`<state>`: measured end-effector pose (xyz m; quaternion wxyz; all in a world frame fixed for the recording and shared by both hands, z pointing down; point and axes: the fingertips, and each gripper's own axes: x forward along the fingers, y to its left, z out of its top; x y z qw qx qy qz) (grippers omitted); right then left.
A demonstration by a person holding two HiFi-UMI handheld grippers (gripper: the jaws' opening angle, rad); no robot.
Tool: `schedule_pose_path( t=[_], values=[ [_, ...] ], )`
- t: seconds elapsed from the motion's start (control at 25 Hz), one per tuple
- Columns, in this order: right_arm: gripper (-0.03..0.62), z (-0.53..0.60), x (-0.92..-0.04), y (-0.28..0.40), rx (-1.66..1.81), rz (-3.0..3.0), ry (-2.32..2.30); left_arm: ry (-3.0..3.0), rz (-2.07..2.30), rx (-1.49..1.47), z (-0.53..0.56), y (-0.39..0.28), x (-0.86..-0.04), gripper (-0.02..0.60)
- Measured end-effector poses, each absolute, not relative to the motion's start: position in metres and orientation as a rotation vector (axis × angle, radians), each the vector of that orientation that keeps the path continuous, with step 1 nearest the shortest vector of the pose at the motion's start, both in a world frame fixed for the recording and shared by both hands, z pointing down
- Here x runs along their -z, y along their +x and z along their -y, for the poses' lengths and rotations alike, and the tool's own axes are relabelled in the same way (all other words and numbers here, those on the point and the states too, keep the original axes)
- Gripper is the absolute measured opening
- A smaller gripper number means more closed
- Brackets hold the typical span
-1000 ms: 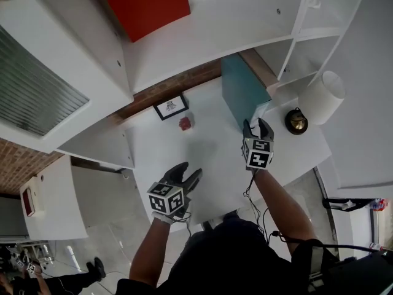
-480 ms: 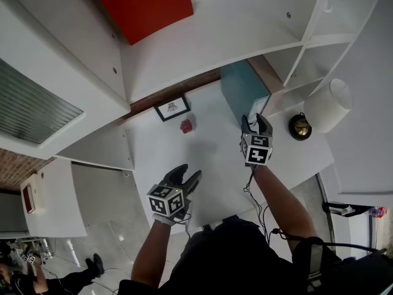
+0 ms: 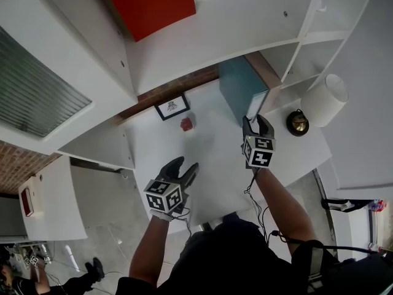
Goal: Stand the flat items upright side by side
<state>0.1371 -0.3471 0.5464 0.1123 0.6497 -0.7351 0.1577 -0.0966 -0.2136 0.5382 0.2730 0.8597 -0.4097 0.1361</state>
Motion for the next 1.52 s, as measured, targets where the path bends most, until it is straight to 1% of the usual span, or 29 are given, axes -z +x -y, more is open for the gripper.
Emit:
schedule_pose_path(
  t=[0.24, 0.32, 0.4, 0.52, 0.6, 0.76, 0.92, 1.12, 1.36, 1.52],
  values=[
    [0.171, 0.308, -0.482, 0.110, -0.298, 2.272, 1.888, 2.385, 1.167, -0.287, 0.220, -0.112, -0.504, 0.234],
    [0.151, 0.295, -0.455, 0.098, -0.177, 2.324, 1.863, 2.424, 1.261, -0.298, 0.223, -0.121, -0.490, 0.203],
    [0.136, 0.280, -0.431, 0.085, -0.051, 2.369, 1.829, 2.462, 1.387, -0.315, 0.225, -0.134, -0.474, 0.144],
    [0.099, 0.255, -0.402, 0.066, 0.073, 2.422, 1.792, 2.506, 1.496, -0.252, 0.221, -0.151, -0.445, 0.095],
    [0.080, 0.238, -0.383, 0.055, 0.141, 2.462, 1.779, 2.533, 1.534, -0.181, 0.215, -0.159, -0.422, 0.080],
    [0.046, 0.210, -0.349, 0.032, 0.253, 2.515, 1.767, 2.597, 1.571, -0.048, 0.199, -0.172, -0.378, 0.074],
    [0.000, 0.192, -0.330, 0.013, 0.246, 2.587, 1.756, 2.641, 1.650, 0.056, 0.181, -0.188, -0.340, 0.072],
    [0.000, 0.179, -0.321, 0.000, 0.249, 2.601, 1.767, 2.648, 1.748, 0.090, 0.166, -0.216, -0.322, 0.057],
    [0.000, 0.175, -0.320, 0.001, 0.236, 2.558, 1.803, 2.605, 1.781, 0.116, 0.161, -0.252, -0.317, 0.055],
    [0.000, 0.172, -0.317, -0.002, 0.267, 2.543, 1.794, 2.591, 1.799, 0.132, 0.159, -0.262, -0.315, 0.055]
  ],
)
